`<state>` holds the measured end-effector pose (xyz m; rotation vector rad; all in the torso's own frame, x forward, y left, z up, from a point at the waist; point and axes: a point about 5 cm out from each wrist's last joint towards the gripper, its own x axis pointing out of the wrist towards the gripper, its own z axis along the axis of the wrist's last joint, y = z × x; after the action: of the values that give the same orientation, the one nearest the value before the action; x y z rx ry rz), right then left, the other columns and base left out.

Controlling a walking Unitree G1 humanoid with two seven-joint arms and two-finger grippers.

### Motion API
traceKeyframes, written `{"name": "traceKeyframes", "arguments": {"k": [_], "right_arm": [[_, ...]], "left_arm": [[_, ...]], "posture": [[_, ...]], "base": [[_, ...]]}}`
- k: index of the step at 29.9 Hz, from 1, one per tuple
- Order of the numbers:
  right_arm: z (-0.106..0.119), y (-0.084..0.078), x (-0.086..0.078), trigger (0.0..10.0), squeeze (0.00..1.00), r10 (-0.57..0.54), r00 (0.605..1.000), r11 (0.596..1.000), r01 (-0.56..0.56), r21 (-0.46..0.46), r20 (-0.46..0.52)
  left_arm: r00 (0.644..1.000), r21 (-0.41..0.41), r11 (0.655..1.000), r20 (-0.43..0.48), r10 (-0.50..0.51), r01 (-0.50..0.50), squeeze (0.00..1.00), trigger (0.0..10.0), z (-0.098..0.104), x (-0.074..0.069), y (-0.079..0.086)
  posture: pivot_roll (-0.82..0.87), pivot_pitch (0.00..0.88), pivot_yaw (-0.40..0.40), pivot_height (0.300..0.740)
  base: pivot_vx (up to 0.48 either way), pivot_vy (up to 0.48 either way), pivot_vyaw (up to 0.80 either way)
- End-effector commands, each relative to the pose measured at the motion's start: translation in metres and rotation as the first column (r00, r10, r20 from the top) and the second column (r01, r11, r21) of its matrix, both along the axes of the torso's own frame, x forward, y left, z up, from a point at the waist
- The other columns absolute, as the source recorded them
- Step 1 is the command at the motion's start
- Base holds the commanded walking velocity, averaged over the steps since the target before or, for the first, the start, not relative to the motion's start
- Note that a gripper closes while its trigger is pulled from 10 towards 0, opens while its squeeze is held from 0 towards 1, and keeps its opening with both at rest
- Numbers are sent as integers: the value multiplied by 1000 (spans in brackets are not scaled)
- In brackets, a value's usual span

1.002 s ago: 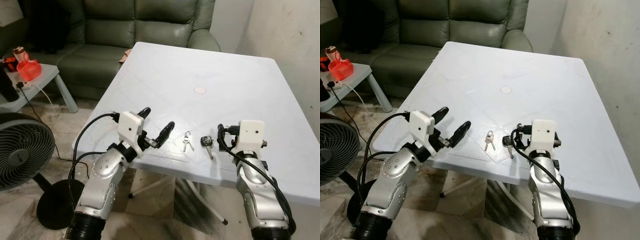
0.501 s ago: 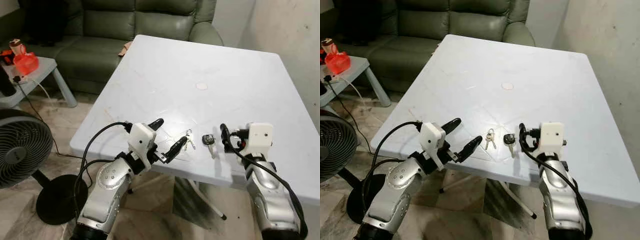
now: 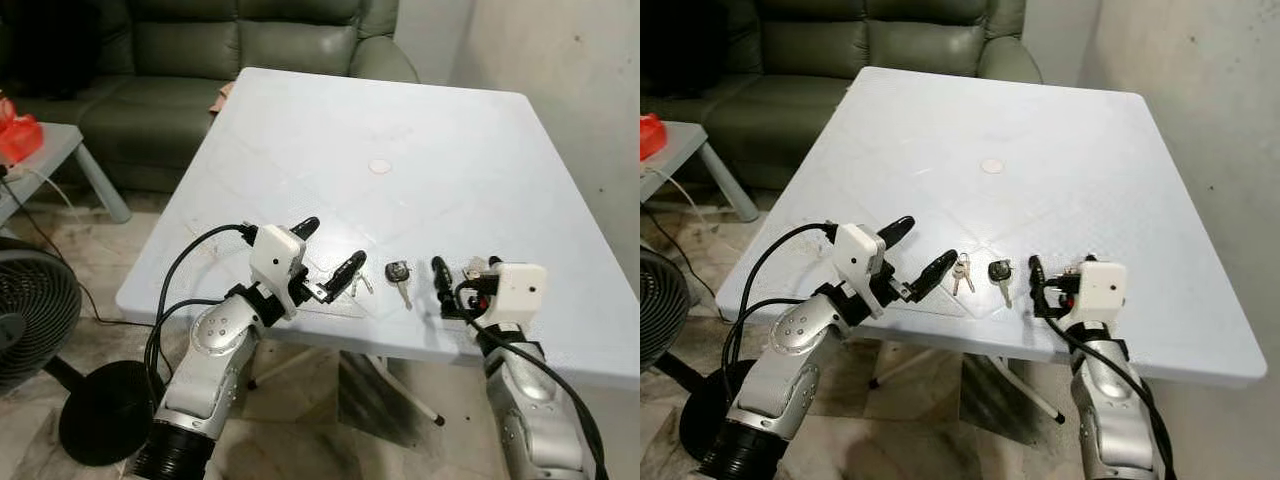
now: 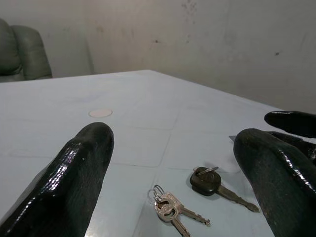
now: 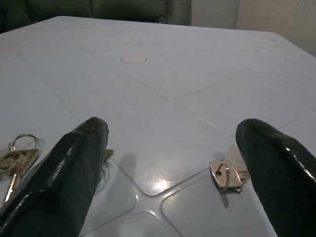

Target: Hang keys on a hook

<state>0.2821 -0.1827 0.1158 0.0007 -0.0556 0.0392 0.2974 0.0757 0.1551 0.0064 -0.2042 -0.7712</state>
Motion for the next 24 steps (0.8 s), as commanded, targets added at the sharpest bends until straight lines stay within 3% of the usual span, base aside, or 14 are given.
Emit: {"name": "traceKeyframes", "arguments": {"k": [1, 14, 24], "right_arm": [[4, 1, -1, 10000, 0, -8, 1000, 1000, 8, -15, 23], [3, 5, 1, 10000, 0, 14, 999, 1000, -14, -5, 35], [-8, -11, 12, 10000, 0, -161, 984, 981, 151, -120, -74]], "left_arm": [[1000, 15, 1000, 2, 2, -2, 0, 10000, -2, 0, -1], [1000, 28, 1000, 2, 15, -15, 0, 10000, -3, 3, -1], [995, 85, 992, -32, -95, 98, 0, 10000, -20, -15, -15]], "posture": [[-93, 105, 2, 727], [-86, 77, 0, 727], [-79, 92, 6, 727]], "base": [[0, 0, 0], [0, 0, 0], [0, 0, 0]]}}
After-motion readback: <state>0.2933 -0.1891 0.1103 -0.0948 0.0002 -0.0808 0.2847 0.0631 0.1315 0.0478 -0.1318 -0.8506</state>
